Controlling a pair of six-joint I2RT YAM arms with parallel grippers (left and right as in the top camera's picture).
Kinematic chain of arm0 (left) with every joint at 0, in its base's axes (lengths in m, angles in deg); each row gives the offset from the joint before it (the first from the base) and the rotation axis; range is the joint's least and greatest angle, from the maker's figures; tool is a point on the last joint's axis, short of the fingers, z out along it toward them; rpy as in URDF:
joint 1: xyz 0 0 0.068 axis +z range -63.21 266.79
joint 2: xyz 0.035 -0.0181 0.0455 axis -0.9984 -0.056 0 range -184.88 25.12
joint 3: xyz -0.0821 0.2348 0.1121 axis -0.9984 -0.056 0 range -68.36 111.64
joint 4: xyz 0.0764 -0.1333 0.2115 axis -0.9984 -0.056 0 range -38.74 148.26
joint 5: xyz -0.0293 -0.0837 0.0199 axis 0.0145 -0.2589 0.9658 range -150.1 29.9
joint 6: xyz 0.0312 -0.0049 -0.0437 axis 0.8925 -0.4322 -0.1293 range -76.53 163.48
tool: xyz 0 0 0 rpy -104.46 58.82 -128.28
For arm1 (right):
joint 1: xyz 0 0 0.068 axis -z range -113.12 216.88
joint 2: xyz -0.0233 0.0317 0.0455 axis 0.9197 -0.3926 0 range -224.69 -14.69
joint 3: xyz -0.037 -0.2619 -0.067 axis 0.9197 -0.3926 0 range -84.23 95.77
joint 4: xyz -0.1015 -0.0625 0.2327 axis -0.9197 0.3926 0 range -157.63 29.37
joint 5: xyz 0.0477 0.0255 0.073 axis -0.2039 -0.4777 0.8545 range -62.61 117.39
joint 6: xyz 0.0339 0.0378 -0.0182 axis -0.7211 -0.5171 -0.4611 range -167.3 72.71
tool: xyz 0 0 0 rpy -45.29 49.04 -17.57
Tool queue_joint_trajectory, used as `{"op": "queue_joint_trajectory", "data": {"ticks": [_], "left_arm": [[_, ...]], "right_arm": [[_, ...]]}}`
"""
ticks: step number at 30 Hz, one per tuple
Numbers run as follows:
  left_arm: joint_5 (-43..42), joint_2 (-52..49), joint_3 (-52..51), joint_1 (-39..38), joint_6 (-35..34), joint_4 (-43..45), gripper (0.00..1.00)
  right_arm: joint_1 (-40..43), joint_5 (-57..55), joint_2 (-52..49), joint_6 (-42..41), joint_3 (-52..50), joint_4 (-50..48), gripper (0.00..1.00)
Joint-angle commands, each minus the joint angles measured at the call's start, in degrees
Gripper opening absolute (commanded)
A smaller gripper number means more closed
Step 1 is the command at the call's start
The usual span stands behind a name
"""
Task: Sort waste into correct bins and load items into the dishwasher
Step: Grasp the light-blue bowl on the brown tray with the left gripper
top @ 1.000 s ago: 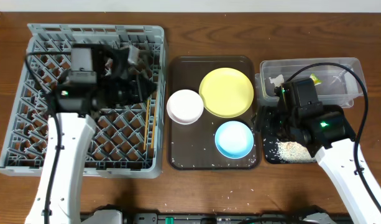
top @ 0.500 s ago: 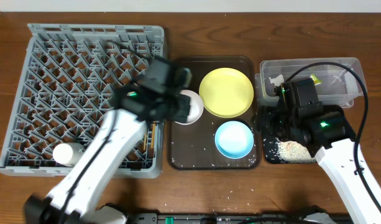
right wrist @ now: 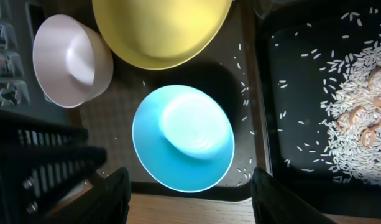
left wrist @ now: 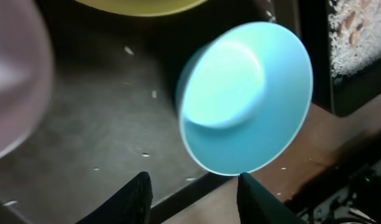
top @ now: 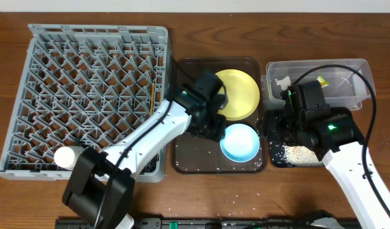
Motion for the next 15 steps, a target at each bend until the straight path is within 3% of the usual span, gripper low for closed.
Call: {"op": "queue_joint_trajectory", "data": {"ticks": [1,12,15], "left_arm": [[2.1,0.1,-1.9,-1.2,-3.8,1.1,0.46],[1.6,-8.5,-4.5,-2.9,-4.1,9.3,0.45],[-0.1,-9.6,-4.5,-3.5,-5.4,11.3,0.34]], "right_arm": [[0.6,-0.2,0.4,0.8,0.3,0.1,0.6],[0.6,-0.2,0.4,0.8,0.3,-0.1,0.61],[0.6,-0.2,0.4,0.8,0.3,-0.1,0.61]]}}
